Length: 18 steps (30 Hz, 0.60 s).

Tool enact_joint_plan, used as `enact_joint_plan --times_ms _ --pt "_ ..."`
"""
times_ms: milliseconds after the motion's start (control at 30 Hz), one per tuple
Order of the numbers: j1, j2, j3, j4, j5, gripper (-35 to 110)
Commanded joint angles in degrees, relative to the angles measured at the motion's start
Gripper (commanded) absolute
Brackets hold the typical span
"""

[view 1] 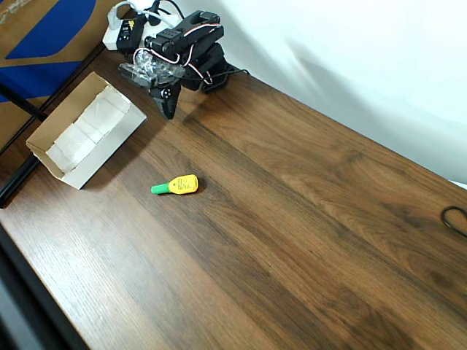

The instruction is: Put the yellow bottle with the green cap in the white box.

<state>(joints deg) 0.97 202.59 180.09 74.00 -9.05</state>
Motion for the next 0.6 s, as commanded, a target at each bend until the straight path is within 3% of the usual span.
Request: enact_joint_plan --times_ms 0,567 --pt "0.35 2.02 0.53 -0.09 1.58 0" --pt "-0.26 2.2 0.18 0.53 3.43 0"
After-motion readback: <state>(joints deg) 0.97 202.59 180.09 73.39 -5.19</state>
